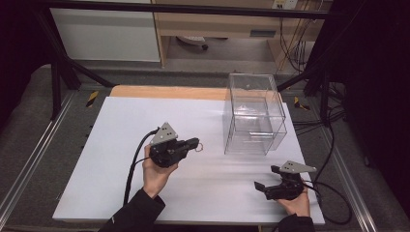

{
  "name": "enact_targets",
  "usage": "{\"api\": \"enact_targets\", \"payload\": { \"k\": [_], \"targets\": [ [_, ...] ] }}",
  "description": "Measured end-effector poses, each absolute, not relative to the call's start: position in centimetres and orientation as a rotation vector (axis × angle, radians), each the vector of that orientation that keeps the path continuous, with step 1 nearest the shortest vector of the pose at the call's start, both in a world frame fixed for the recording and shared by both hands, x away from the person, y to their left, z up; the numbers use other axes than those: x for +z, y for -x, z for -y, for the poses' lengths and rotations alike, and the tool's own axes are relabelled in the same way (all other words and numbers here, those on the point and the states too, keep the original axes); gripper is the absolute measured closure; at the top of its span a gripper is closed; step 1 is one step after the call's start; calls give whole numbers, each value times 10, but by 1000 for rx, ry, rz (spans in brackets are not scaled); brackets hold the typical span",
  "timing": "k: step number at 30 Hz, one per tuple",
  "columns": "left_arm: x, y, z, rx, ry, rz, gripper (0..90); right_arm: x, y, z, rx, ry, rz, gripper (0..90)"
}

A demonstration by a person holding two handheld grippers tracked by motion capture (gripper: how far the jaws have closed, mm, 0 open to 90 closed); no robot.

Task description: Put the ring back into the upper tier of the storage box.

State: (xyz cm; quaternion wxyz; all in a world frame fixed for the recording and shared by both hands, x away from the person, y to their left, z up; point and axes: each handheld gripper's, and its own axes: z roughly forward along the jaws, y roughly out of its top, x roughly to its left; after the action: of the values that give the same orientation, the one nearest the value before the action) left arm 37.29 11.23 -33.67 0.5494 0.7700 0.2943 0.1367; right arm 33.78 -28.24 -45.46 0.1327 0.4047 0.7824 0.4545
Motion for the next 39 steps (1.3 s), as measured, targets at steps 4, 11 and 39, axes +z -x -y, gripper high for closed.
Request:
{"api": "enact_targets", "payload": {
  "k": [4,11,39],
  "targets": [
    [-333,-374,-109,322,-1810,-692,878,-455,-338,282,1318,-1170,-2270,5],
    [-326,-375,-101,320,-1794,-673,878,-454,-338,282,1323,-1176,-2267,5],
    [-304,-380,-73,314,-1767,-620,878,-455,-338,282,1321,-1168,-2269,5]
  ]
}}
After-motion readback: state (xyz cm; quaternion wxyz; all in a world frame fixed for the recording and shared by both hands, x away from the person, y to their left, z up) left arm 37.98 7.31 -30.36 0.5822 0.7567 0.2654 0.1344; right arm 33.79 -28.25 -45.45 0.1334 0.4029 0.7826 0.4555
